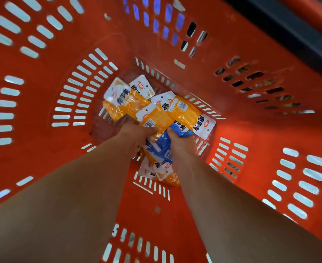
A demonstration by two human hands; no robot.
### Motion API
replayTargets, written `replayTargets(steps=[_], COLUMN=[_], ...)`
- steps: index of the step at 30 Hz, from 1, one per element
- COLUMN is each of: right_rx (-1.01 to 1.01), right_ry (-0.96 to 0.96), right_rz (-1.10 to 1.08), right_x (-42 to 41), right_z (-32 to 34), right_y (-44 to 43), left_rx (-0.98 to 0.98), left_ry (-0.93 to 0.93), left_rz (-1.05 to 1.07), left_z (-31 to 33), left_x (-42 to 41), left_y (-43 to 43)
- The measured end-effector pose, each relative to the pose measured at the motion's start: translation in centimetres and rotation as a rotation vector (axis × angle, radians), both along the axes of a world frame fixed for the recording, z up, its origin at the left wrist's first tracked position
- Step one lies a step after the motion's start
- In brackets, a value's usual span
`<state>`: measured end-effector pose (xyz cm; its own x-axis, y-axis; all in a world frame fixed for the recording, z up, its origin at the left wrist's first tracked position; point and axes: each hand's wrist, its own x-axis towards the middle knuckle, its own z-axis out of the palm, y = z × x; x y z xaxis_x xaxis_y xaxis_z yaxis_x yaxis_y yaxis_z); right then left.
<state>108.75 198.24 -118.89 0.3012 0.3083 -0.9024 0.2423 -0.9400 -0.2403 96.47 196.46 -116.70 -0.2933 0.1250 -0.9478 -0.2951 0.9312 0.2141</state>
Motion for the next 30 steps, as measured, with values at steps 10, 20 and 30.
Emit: replayTargets(steps=[10, 20, 30], right_rx=[0.033, 0.162, 0.146], right_ry=[0.089, 0.326, 0.549], right_rz=[-0.007, 0.100, 0.510], right_x=[1.1, 1.3, 0.8], right_z=[2.2, 11.6, 17.2], right_y=[0.0, 1.2, 1.7], left_rx=[0.044, 0.144, 0.169], left_ry=[-0.183, -0.227, -0.245], left_rz=[-0.147, -0.090, 0.244], left_z=[2.0, 11.3, 16.5], left_x=[0.0, -2.5, -1.9], left_y=[-0.6, -0.6, -2.7])
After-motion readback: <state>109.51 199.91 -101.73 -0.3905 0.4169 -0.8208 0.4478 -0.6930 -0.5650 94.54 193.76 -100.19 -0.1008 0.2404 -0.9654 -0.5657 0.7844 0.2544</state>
